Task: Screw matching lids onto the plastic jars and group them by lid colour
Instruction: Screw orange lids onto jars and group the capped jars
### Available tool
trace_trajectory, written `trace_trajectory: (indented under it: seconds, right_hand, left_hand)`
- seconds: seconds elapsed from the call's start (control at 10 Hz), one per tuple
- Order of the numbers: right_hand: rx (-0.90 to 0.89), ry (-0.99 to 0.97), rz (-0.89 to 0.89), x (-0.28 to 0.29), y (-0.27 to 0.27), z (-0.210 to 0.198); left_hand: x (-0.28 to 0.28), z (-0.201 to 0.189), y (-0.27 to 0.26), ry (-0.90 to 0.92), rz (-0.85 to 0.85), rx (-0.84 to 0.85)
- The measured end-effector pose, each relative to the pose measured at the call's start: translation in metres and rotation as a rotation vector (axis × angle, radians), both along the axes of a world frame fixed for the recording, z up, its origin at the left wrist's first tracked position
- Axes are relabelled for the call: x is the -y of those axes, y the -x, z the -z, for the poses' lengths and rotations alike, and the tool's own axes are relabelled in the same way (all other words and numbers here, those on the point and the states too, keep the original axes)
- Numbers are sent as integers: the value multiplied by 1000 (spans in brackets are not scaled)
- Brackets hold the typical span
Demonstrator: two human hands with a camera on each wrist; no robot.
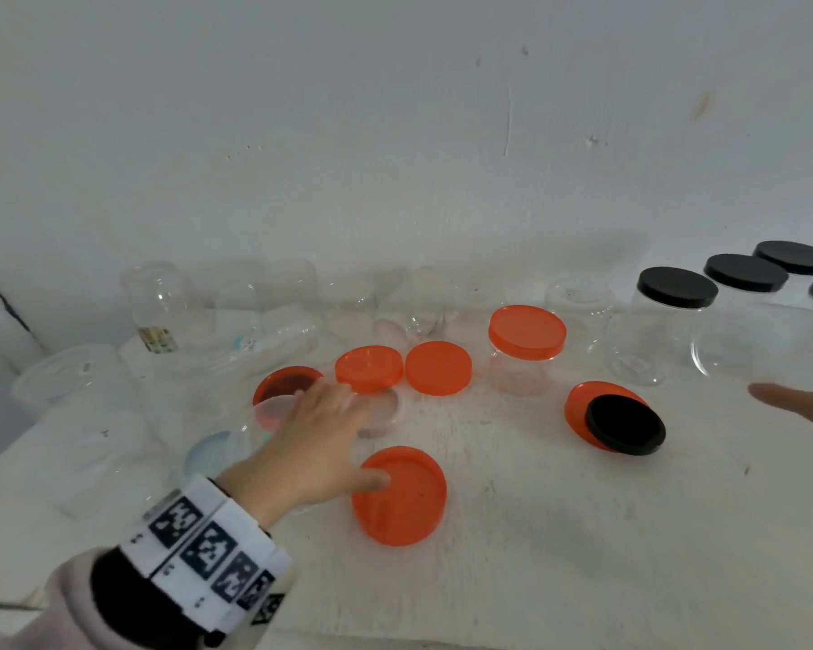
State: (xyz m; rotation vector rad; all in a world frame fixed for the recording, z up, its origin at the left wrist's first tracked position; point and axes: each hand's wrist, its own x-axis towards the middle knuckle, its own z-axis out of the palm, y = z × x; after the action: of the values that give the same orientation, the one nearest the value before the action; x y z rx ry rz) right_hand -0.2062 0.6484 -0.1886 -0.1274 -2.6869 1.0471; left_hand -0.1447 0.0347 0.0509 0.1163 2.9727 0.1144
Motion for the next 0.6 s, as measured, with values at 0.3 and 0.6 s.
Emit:
trace_trajectory:
  seconds: [0.3,0.6]
  right_hand:
    - [-259,170,142,133,52,-237]
    - [30,239,-169,227,7,-253]
  left_hand:
    - [80,-5,-10,-289,-384,171]
    - [43,-26,24,-354,-325,-1]
